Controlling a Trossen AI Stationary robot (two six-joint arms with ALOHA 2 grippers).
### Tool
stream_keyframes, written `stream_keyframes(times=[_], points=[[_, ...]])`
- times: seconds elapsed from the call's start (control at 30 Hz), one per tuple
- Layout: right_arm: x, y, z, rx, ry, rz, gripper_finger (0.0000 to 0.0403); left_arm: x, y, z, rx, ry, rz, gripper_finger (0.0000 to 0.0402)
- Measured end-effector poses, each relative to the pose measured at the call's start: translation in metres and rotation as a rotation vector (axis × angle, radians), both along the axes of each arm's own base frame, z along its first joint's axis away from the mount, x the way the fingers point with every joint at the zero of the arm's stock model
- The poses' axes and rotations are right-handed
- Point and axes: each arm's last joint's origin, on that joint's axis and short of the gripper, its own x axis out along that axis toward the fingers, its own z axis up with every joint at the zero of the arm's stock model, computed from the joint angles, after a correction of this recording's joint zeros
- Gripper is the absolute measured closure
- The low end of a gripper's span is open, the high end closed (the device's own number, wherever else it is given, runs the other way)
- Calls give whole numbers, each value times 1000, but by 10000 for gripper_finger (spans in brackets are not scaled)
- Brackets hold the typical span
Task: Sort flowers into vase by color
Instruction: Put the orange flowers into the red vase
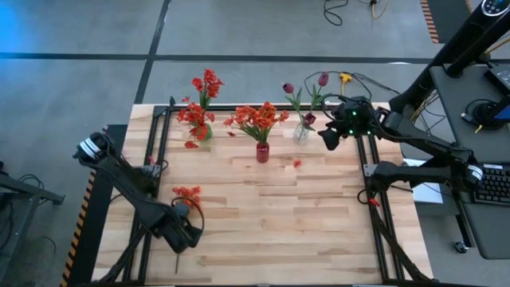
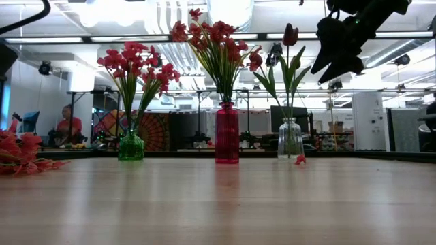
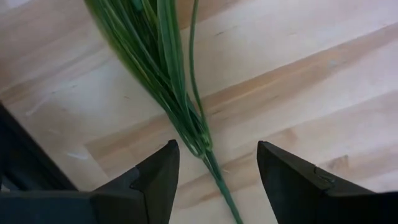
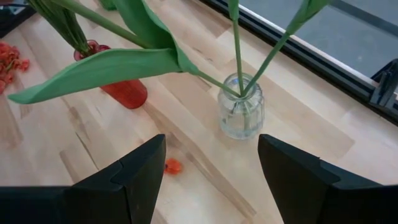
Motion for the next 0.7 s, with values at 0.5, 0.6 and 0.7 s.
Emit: stream_keyframes(times=[0.5,0.6,0.7], points=[[0,0,0,-3,4,7,155,5,-5,-24,78,69,8,203],[0,0,0,-3,5,8,152,6,-7,-29,83,81,8,208],[-1,1,-1,3,13,8,152,8,-8,-34,86,85,2,226]])
